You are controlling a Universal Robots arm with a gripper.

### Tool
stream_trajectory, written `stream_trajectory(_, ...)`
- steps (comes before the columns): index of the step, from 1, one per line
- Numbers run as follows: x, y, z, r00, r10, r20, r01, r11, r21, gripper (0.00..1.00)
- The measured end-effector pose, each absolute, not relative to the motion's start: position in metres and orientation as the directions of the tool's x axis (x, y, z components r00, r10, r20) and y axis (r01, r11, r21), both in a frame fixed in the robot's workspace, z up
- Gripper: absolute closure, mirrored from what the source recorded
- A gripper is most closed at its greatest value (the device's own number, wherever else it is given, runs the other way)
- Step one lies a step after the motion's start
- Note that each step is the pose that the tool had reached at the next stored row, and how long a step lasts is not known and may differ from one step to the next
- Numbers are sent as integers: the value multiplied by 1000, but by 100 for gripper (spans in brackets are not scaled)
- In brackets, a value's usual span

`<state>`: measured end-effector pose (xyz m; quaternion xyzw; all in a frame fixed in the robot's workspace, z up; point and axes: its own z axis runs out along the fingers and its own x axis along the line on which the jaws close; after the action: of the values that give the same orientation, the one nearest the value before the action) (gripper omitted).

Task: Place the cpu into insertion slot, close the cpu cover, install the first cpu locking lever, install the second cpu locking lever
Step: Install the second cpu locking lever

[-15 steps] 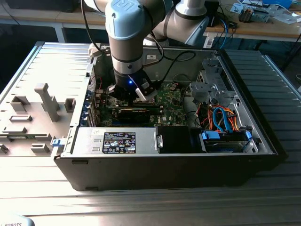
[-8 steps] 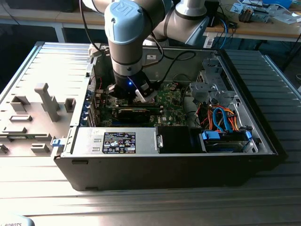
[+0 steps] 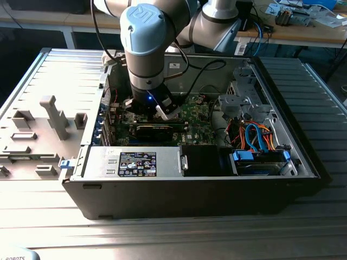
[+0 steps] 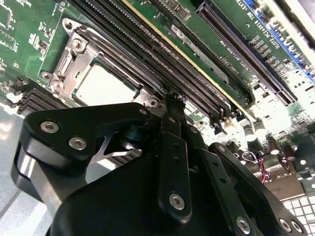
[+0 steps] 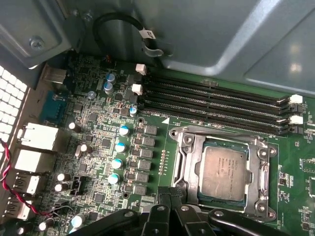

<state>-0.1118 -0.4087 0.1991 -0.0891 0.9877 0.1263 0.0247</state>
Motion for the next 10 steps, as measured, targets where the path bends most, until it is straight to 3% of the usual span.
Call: stream_trajectory(10,-112,-409,197,-983,-170,-71,-182,952,246,89)
